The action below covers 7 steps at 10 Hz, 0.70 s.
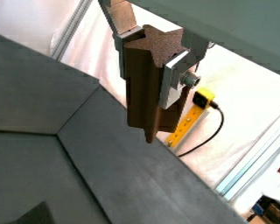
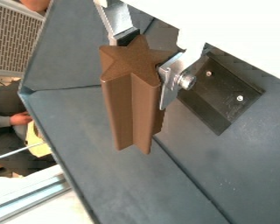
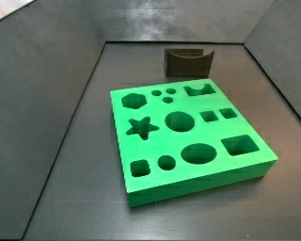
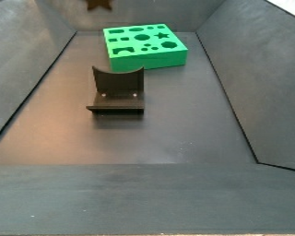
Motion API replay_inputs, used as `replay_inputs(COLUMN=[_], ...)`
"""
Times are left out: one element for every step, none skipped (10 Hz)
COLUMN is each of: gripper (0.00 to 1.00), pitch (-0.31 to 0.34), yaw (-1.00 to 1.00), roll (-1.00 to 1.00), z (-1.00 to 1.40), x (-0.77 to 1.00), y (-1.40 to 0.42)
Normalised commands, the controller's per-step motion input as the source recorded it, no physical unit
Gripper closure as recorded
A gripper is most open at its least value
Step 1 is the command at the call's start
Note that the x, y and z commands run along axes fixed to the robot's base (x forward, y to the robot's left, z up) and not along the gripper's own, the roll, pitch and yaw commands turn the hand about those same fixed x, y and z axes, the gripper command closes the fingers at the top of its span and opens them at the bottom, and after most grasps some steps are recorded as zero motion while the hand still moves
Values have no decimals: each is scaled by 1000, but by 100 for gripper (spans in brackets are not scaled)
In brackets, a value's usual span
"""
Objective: Pick up the star object. Move up. Place the star object on the fixture. Regrasp the star object. Move to above the board. Insert the star object.
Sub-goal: Move to above the board.
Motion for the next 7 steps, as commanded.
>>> replay_inputs(gripper=[100,100,100,100,100,100,100], pitch=[125,-40,-52,-59,-63,-55,-49], yaw=[45,-173,-173,-176,-179,-189,-192], roll=[-61,-1000,-1000,-1000,-1000,-1000,-1000], z=[254,182,191,199,189,192,193], x=[9,-518,-523,-556,-562,-573,-579], y=[-2,-1000,-1000,-1000,-1000,-1000,-1000])
